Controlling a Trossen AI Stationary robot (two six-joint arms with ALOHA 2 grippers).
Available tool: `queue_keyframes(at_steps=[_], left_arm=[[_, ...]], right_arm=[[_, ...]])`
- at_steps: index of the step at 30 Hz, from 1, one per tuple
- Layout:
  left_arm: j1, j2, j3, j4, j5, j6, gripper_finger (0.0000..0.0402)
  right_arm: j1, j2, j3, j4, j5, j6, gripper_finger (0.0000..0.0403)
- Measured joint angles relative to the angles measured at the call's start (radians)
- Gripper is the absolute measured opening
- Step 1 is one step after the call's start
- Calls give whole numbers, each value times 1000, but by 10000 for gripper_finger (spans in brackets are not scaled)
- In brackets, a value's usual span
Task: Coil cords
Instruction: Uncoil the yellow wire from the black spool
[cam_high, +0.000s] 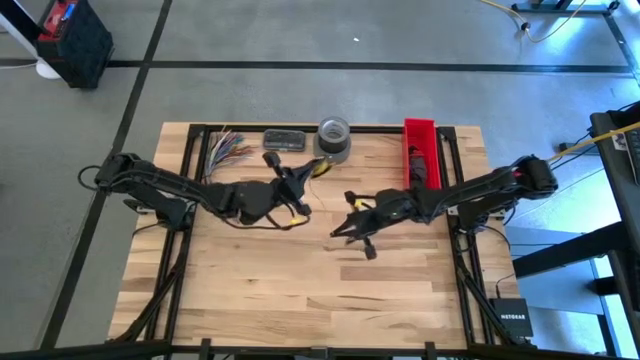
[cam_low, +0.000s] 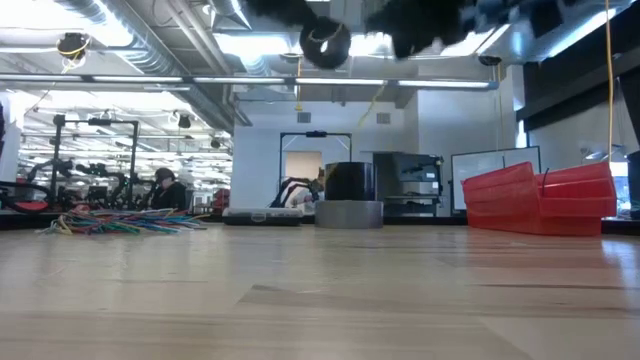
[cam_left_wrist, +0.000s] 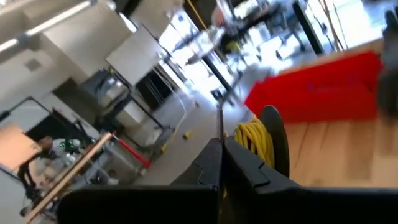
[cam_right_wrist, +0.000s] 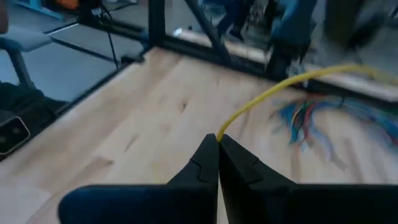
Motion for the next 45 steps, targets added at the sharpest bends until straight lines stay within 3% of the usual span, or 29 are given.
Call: queue_keyframes(at_steps=[2,8,13,16,19,23,27,34,37,42,45], left_arm=[[2,0,0,-88,-3,-43,0],[-33,0,-1,-325,-11,-174,0],[-63,-12,0,-315,-12,-169,0],[-95,-30,0,-317,-11,-161,0],[-129,-56,0,-314,-11,-188,0],[-160,-66,0,-295,-11,-227,0],[-164,-64,0,-297,-11,-236,0],[-195,-64,0,-325,-58,-254,0],[-189,-65,0,-316,-40,-277,0],[-181,-65,0,-319,-37,-291,0],[-181,-63,0,-318,-35,-295,0]], right_arm=[[26,-54,0,-32,46,-29,5],[111,-313,2,-283,354,-67,5],[149,-470,-34,-494,628,13,5],[132,-516,-92,-571,739,80,5],[96,-532,-143,-561,750,171,5],[53,-503,-167,-437,613,228,13],[40,-489,-166,-360,574,249,66],[41,-512,-70,-669,450,346,169],[41,-510,-56,-695,481,351,187],[41,-504,-53,-644,657,328,193],[40,-483,-69,-633,702,330,193]])
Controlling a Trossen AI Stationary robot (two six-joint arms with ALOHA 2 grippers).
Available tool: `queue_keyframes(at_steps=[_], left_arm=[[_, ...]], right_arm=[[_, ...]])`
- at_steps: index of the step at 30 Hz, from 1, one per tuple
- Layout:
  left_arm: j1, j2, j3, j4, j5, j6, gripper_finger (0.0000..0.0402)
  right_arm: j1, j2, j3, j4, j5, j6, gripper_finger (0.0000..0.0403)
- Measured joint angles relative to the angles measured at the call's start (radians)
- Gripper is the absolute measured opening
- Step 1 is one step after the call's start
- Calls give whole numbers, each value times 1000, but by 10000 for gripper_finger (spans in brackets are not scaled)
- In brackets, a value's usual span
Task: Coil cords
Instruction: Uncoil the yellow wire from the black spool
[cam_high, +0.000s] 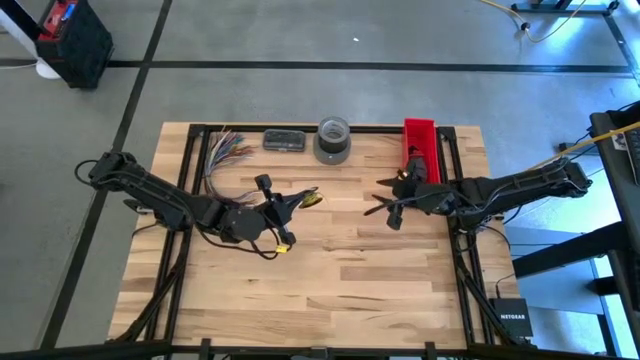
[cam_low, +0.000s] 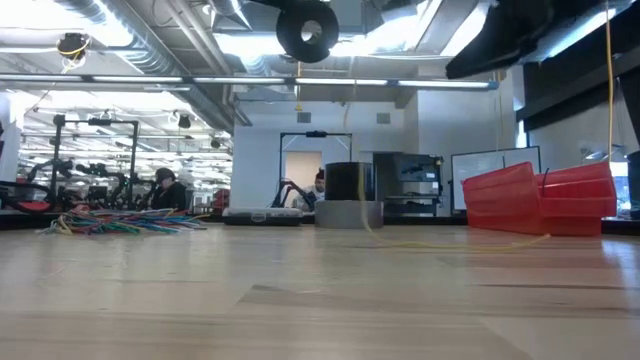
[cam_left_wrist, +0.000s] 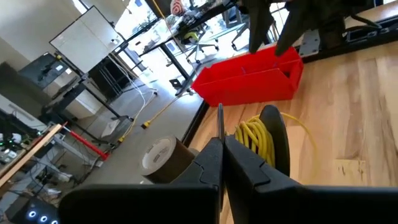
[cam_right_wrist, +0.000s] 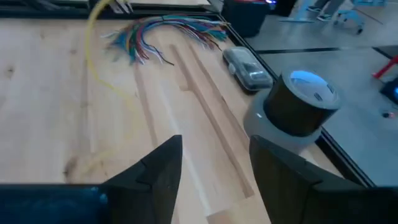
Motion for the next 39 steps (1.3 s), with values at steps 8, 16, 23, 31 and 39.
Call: queue_keyframes(at_steps=[8,16,23,31,39], left_arm=[[12,1,0,6,97,-11,0],[27,1,0,1,98,-37,0],[26,1,0,1,98,-36,0],[28,2,0,36,94,-21,0],[28,2,0,28,94,-19,0]], right_arm=[[-12,141,-53,256,40,-77,193],[-59,254,-35,384,-120,-107,217],[-79,305,-35,464,-195,-137,249],[-78,400,-34,544,-251,-250,250],[-78,423,-34,658,-312,-258,250]])
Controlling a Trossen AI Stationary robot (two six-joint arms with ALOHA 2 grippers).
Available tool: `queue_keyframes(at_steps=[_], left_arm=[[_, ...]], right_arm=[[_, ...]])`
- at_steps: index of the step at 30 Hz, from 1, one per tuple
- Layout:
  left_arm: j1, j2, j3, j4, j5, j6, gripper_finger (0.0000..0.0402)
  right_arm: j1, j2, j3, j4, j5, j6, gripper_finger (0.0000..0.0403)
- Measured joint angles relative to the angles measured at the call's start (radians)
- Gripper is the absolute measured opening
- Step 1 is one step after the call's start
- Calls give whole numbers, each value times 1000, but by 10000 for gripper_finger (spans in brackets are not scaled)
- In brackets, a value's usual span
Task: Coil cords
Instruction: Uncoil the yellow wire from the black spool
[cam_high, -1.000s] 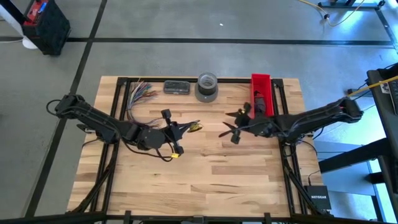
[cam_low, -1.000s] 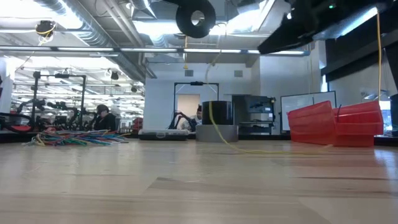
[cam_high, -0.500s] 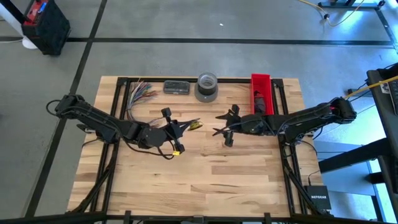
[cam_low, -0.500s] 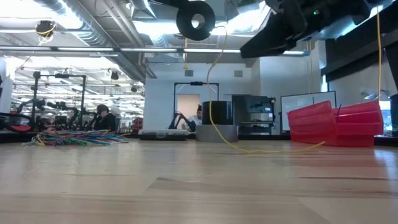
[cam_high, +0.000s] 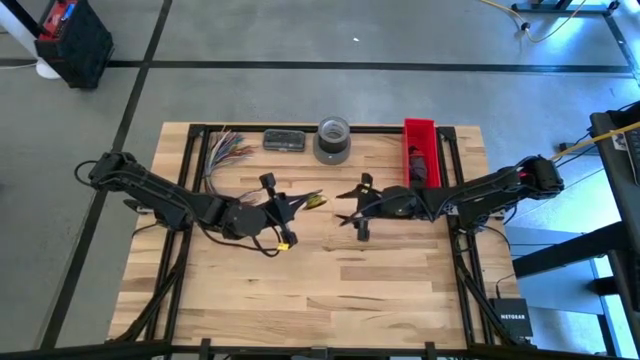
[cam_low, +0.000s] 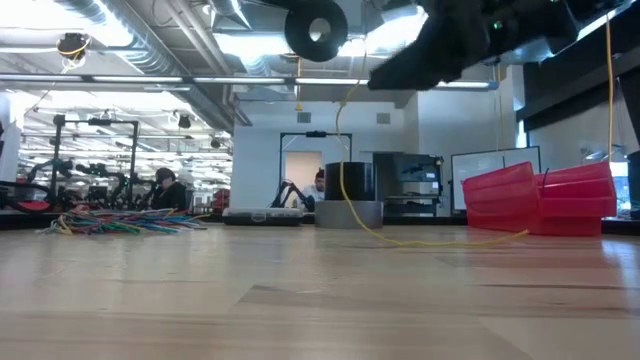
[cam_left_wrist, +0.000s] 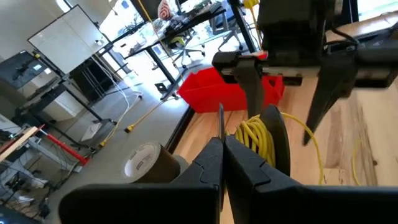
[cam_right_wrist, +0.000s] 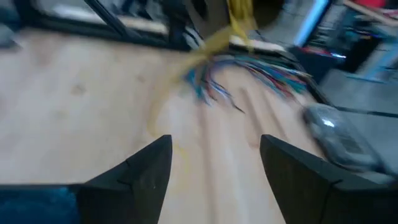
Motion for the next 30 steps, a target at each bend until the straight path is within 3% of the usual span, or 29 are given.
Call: queue_keyframes(at_steps=[5,11,16,24,30], left_arm=[[-1,8,0,-13,0,0,0],[-1,14,0,-6,0,5,0],[-1,13,0,3,0,7,0],[-1,13,0,15,0,12,0],[-1,12,0,147,0,36,0]], right_arm=[[0,0,0,65,-65,84,236],[0,0,28,64,-130,137,184],[0,0,33,62,-56,153,141],[0,24,34,60,-12,44,13],[0,108,34,134,-42,-10,14]])
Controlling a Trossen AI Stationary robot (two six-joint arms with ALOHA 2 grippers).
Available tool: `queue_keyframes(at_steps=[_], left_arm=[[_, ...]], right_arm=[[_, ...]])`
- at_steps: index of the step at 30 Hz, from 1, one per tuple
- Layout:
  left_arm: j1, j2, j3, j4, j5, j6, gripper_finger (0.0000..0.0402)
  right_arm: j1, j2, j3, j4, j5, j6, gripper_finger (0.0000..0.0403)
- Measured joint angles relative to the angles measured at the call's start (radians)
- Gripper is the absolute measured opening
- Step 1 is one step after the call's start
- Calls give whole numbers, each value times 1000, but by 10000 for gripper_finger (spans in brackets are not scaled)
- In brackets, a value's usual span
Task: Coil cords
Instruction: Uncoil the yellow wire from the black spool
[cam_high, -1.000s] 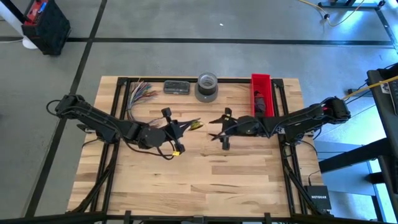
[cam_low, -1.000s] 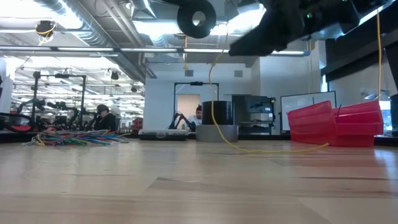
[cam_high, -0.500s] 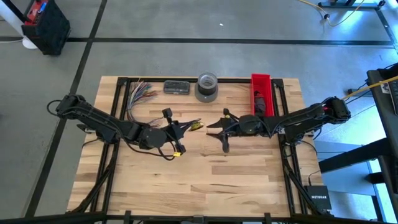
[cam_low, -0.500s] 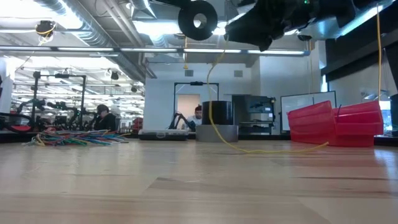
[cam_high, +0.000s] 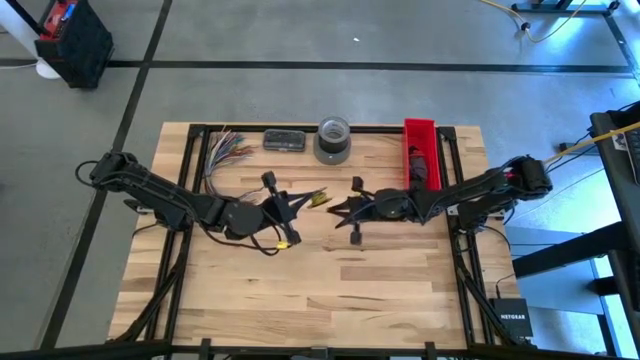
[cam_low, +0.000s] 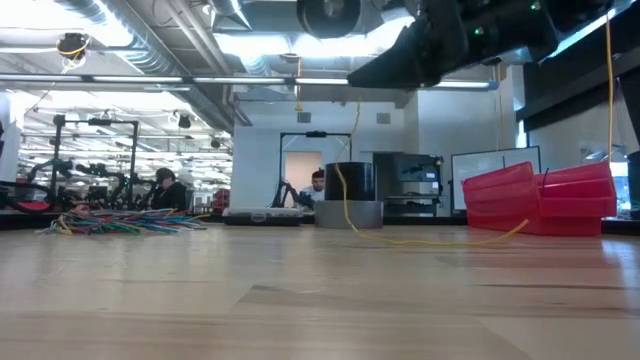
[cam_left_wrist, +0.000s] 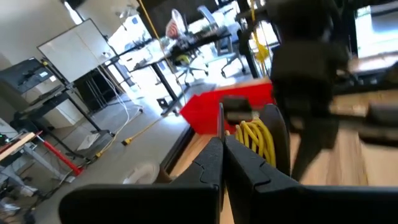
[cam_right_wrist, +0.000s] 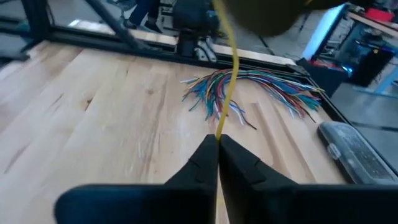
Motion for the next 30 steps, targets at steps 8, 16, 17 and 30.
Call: queue_keyframes(at_steps=[8,16,17,30], left_arm=[[30,17,1,16,-1,13,0],[53,21,0,-242,-53,-15,0],[47,21,-1,-258,-54,-6,0],[-71,-73,1,-241,-93,-10,0]], right_arm=[[9,125,109,-27,-135,-41,8],[110,24,168,-187,24,-134,3],[121,-7,168,-225,73,-139,3],[88,-169,83,-565,258,-13,2]])
